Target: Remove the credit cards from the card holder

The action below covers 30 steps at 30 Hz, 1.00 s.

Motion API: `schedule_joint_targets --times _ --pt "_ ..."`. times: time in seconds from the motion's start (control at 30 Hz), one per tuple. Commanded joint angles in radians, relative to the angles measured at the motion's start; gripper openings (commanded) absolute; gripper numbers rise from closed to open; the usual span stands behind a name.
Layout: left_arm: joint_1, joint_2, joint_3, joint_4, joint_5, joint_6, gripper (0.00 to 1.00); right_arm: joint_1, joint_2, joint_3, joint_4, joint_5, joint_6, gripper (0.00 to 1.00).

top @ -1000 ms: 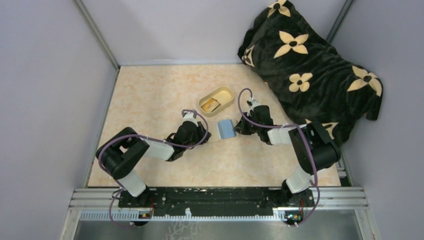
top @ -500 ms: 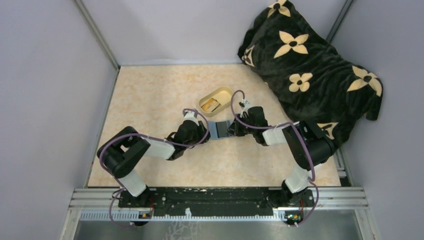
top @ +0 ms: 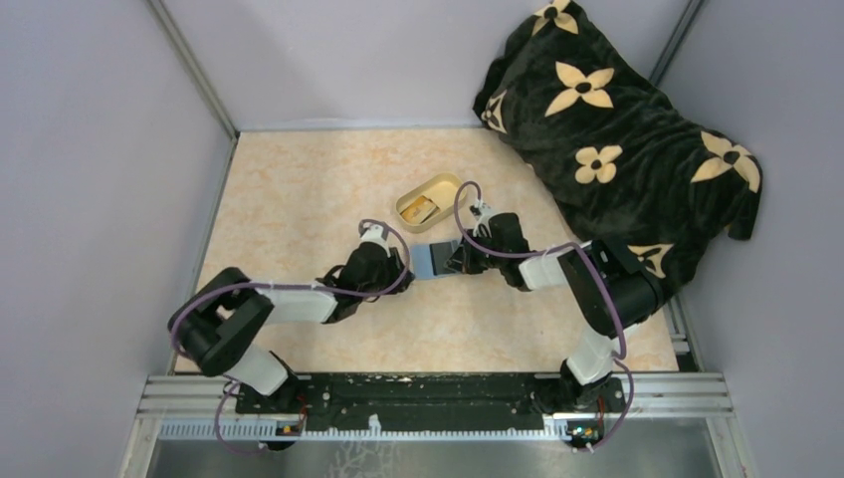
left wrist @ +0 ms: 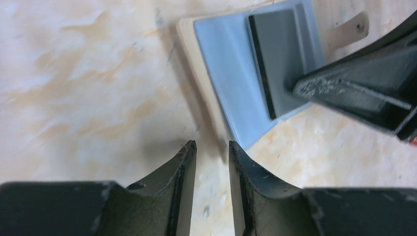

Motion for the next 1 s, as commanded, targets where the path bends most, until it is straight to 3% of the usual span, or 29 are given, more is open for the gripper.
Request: schedule_joint_targets --times 0.0,0.2,0.43,0.63,0.97 --pt "-0.005 -0.193 -0.039 -0.250 -0.045 0.052 0.38 0.011 0.035 0.023 -0.011 0.005 -0.007 0.00" --pt "0.000 -0.319 0.001 -0.199 0.061 0.112 0.40 0.010 0.032 0.025 -0.001 -0.003 -0.002 0.00" --pt "0.016 -0.074 0.066 0.073 0.212 0.114 0.39 0.006 -0.033 0.033 -0.031 0.025 -0.015 0.00" --pt "0.111 0.113 0.107 0.257 0.397 0.057 0.37 -0.025 -0.100 0.030 -0.050 0.046 -0.015 0.00" --pt "0.154 0.170 0.085 0.304 0.381 0.054 0.37 -0.061 -0.069 0.015 -0.052 0.067 -0.026 0.00"
